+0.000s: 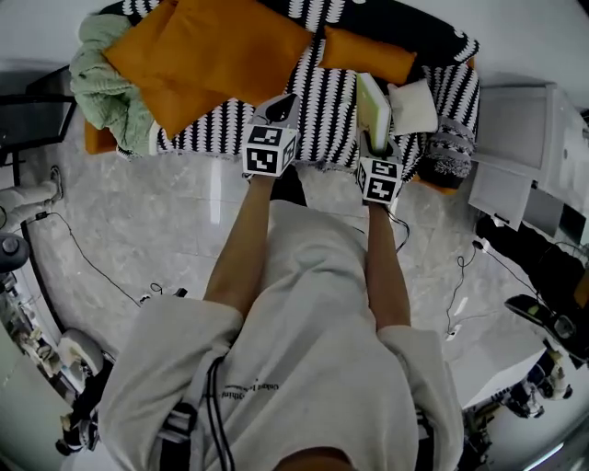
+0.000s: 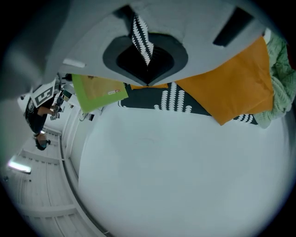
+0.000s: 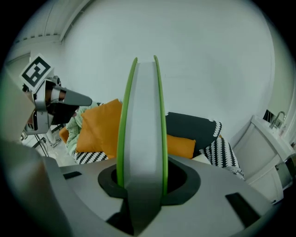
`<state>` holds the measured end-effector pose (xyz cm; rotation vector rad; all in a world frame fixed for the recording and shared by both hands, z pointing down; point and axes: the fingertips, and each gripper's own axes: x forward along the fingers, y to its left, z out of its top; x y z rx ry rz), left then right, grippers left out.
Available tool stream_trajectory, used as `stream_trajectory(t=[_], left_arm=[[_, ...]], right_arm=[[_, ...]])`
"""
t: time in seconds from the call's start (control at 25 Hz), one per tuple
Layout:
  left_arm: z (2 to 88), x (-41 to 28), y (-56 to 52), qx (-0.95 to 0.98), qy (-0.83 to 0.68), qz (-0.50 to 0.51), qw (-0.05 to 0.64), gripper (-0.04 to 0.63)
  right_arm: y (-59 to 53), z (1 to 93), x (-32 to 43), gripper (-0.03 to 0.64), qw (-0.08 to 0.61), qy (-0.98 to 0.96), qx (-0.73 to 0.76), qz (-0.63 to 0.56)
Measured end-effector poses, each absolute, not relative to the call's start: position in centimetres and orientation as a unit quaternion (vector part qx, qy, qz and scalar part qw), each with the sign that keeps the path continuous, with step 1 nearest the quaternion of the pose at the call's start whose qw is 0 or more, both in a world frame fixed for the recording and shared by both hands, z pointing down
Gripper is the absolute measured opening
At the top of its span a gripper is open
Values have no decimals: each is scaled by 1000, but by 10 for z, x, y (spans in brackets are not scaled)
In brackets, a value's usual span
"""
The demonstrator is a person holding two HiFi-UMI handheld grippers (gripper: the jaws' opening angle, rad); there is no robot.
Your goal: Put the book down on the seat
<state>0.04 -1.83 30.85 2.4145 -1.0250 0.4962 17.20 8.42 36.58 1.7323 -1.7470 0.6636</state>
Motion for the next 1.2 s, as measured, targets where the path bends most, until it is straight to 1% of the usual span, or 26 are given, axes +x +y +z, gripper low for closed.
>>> stream_trajectory(t=[0.12,0.52,0.68,0.92,1.08,1.2], left_arm=[[322,-4,-39,872,-378,172,258,8],[372,-34,-65,858,-363,193,308,8],[399,-56,-55,841,-367,201,342,8],[445,-89,-34,817,-376,224,377,9],[484,-86,-25,824,-339,265,369,9],[508,-89,-23,822,-326,287,368,9]], right_arm=[[75,385,181,127,328,-637,646,263],[32,420,159,127,354,-635,606,323],[8,436,126,127,400,-672,544,304],[-13,470,81,127,414,-708,481,310],[-16,504,78,127,441,-732,426,296],[-16,526,78,127,437,-735,412,316]])
